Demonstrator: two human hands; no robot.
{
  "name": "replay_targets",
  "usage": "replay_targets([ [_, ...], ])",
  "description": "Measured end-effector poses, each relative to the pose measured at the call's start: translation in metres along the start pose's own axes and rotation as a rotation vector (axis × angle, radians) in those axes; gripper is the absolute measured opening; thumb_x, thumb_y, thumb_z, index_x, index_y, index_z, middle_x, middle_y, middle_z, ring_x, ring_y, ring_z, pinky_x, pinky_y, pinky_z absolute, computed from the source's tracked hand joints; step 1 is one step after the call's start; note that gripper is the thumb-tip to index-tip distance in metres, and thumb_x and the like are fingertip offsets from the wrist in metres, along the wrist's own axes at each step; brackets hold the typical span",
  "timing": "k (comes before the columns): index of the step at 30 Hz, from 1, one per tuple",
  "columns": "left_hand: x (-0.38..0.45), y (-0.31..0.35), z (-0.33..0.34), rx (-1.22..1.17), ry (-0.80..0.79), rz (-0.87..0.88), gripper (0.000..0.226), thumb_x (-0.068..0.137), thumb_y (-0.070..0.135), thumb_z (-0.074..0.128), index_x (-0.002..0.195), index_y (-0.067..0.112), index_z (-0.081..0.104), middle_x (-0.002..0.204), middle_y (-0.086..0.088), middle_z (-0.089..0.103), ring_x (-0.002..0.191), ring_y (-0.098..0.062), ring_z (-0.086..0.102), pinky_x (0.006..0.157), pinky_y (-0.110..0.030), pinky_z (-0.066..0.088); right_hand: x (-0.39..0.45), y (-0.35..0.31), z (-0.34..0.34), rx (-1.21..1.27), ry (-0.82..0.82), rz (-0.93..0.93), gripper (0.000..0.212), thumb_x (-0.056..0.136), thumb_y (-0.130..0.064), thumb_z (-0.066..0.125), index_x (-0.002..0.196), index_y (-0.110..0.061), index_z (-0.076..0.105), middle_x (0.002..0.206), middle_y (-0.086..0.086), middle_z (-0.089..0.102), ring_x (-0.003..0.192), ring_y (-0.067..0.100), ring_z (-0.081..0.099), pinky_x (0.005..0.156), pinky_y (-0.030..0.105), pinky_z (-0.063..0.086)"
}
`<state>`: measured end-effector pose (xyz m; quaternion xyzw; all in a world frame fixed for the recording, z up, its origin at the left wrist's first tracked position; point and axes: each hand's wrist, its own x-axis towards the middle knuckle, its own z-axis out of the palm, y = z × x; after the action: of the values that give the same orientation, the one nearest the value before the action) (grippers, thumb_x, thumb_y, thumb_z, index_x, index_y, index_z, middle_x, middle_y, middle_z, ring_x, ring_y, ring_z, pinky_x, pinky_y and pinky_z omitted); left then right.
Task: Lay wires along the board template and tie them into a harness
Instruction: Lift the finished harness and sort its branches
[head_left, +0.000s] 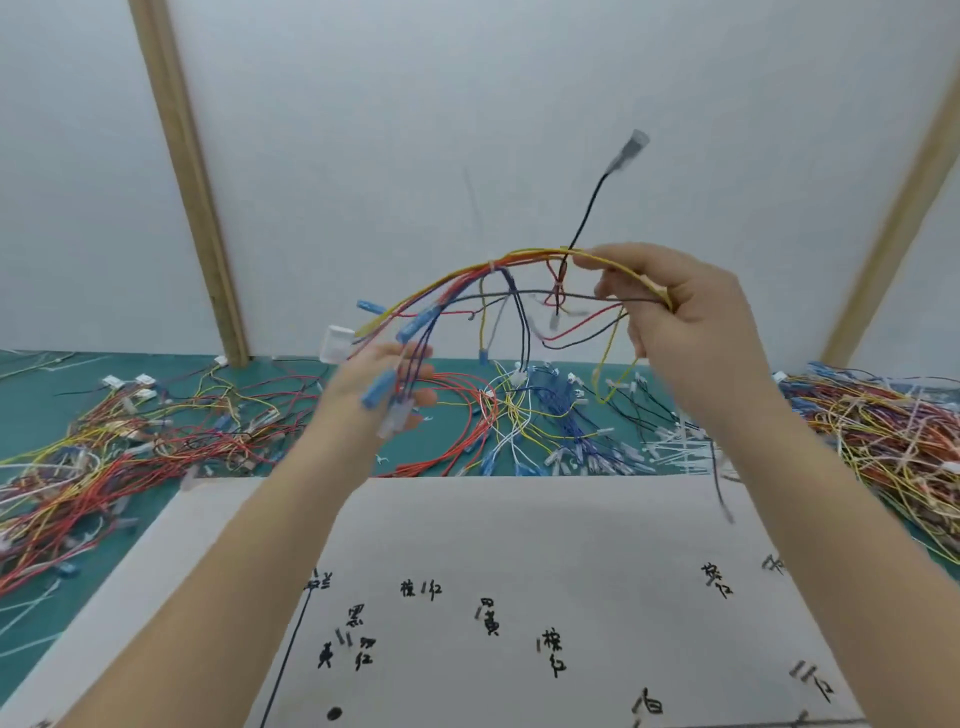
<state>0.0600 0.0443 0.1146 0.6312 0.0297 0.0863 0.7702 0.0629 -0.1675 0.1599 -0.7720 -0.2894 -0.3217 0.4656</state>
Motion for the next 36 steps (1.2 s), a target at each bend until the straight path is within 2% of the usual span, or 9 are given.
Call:
replay_targets([
  [4,-0.001,-0.010,0.009,0.054,-0.090,-0.023,0.020,0.094,0.011,0.040,0.095,0.015,0.060,0.066,0.006,0.065,0.049,-0.009,0.062,0.050,-0.019,0.045,0.025,-0.001,-0.021,-0.321,-0.122,-0.090,0.039,0.087,0.009,0.047,0.108,-0.017,0.067,0.083,-0.011,0.061,0.073,-0.005,0.055,0.069,0.002,0.033],
  [8,-0.001,-0.009,0.009,0.082,-0.169,-0.038,0.023,0.092,0.008,0.042,0.084,0.021,0.058,0.067,0.003,0.065,0.052,-0.011,0.063,0.047,-0.017,0.046,0.052,-0.021,-0.038,-0.473,-0.125,-0.246,0.043,0.081,0.008,0.044,0.107,-0.017,0.068,0.088,0.000,0.062,0.087,0.013,0.058,0.079,0.021,0.042],
  [12,0.001,-0.006,0.009,-0.025,-0.205,-0.026,0.019,0.094,0.011,0.041,0.090,0.016,0.058,0.065,0.004,0.064,0.048,-0.011,0.061,0.044,-0.016,0.046,0.071,-0.042,-0.036,-0.473,-0.142,-0.340,0.042,0.083,0.006,0.043,0.106,-0.020,0.068,0.084,-0.002,0.062,0.077,-0.004,0.056,0.069,0.009,0.040],
  [15,0.004,-0.004,0.007,-0.151,-0.202,0.003,0.026,0.095,0.028,0.038,0.090,0.015,0.060,0.066,0.002,0.062,0.049,-0.011,0.060,0.045,-0.017,0.046,0.074,-0.046,-0.021,-0.146,-0.097,-0.205,0.037,0.087,0.004,0.041,0.094,-0.022,0.067,0.071,-0.017,0.057,0.053,-0.006,0.051,0.051,0.005,0.033],
  [19,0.003,0.000,0.001,-0.253,-0.164,-0.026,0.026,0.094,0.021,0.035,0.091,0.013,0.061,0.067,0.000,0.063,0.058,-0.014,0.062,0.051,-0.019,0.048,0.076,-0.043,-0.001,0.537,0.081,0.236,0.030,0.095,-0.003,0.040,0.089,-0.022,0.063,0.074,-0.003,0.055,0.042,0.007,0.038,0.039,0.016,0.024],
  [24,-0.011,-0.020,0.040,0.173,-0.448,-0.100,0.028,0.094,0.005,0.038,0.113,0.010,0.057,0.089,-0.005,0.064,0.078,-0.014,0.056,0.065,-0.024,0.042,0.059,-0.032,0.038,1.196,0.171,0.520,0.030,0.097,-0.003,0.037,0.086,-0.021,0.058,0.070,-0.001,0.051,0.038,0.003,0.035,0.037,0.010,0.026],
  [27,-0.027,-0.039,0.055,0.141,-0.709,-0.256,0.040,0.098,0.020,0.028,0.127,0.000,0.047,0.117,-0.025,0.059,0.105,-0.027,0.058,0.074,-0.021,0.045,0.049,-0.025,0.045,1.275,0.187,0.537,0.030,0.097,-0.004,0.039,0.085,-0.022,0.061,0.069,-0.002,0.055,0.038,0.003,0.037,0.038,0.010,0.028],
  [32,-0.029,-0.044,0.038,-0.072,-0.994,-0.282,0.066,0.086,0.055,0.019,0.076,0.013,0.069,0.057,-0.005,0.053,0.057,-0.019,0.057,0.081,-0.036,0.045,0.042,-0.003,0.025,1.239,0.307,0.531,0.029,0.096,-0.004,0.040,0.087,-0.023,0.060,0.071,-0.004,0.055,0.038,0.003,0.036,0.037,0.011,0.030],
  [36,-0.018,-0.033,0.026,-0.024,-0.907,-0.286,0.045,0.083,0.051,0.036,0.079,0.016,0.065,0.052,0.006,0.037,0.038,-0.010,0.038,0.059,-0.030,0.054,0.024,0.028,0.003,1.221,0.439,0.592,0.023,0.095,-0.006,0.044,0.092,-0.025,0.058,0.067,-0.007,0.064,0.040,0.005,0.046,0.046,0.014,0.043],
])
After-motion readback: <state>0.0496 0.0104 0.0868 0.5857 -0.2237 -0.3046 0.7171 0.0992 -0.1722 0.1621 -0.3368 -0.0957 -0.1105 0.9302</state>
